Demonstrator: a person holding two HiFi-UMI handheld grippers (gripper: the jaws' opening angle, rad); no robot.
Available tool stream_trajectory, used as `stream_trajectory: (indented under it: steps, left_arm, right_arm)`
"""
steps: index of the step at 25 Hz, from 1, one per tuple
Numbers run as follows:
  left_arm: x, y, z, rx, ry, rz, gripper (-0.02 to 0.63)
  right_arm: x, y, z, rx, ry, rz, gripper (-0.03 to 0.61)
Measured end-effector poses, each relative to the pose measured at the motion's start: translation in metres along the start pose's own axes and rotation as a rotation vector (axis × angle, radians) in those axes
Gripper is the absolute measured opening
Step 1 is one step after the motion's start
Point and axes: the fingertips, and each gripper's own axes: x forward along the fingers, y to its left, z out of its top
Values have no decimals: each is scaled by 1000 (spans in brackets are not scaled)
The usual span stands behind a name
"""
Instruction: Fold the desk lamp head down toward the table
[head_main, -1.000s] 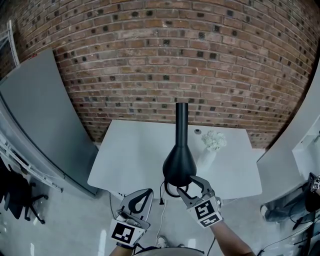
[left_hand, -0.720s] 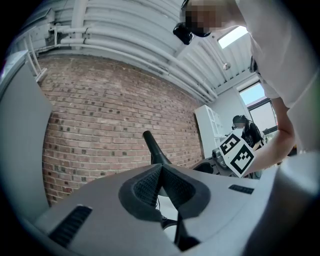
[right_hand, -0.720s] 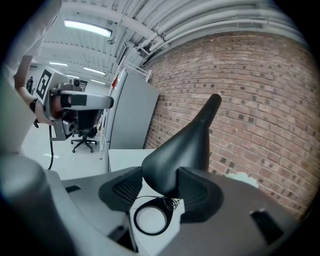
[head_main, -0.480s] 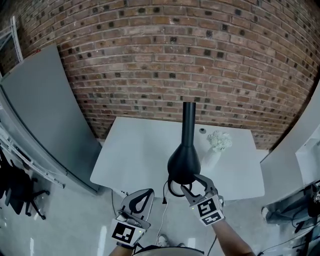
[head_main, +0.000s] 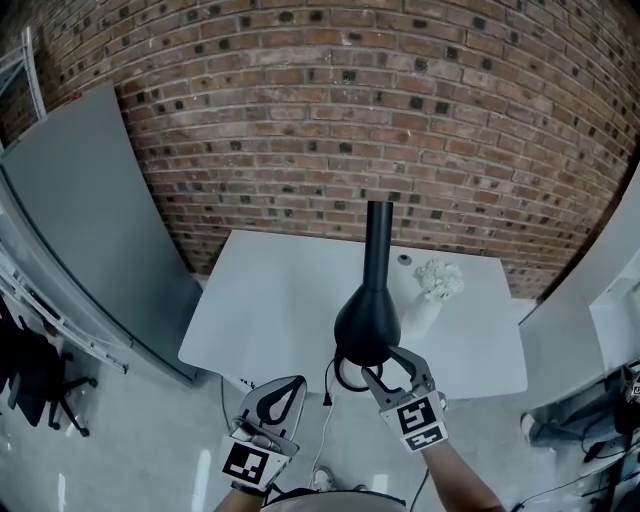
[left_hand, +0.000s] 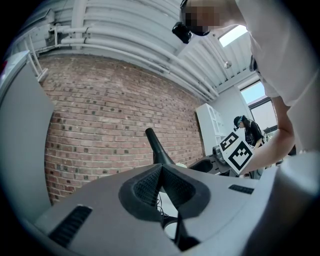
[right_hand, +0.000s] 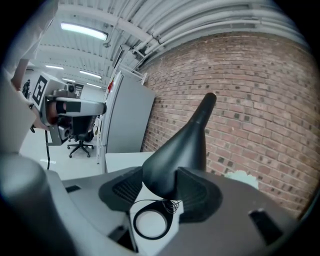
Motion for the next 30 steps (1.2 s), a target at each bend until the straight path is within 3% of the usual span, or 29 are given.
stream_trajectory:
  steps: [4, 17, 22, 30]
  left_arm:
    - [0, -4, 1, 5, -14, -1, 7]
    - [-2, -33, 5, -4, -34, 15, 8]
    - [-5, -53, 5, -23, -31, 10, 8]
    - [-10, -81, 3, -34, -20, 15, 8]
  right_arm:
    - [-8, 4, 11, -5, -37, -1, 215]
    - [-58, 0, 32, 79, -153, -63, 51]
    - [-77, 11, 32, 54, -175, -47, 37]
    - [-100, 17, 34, 98, -215, -27, 25]
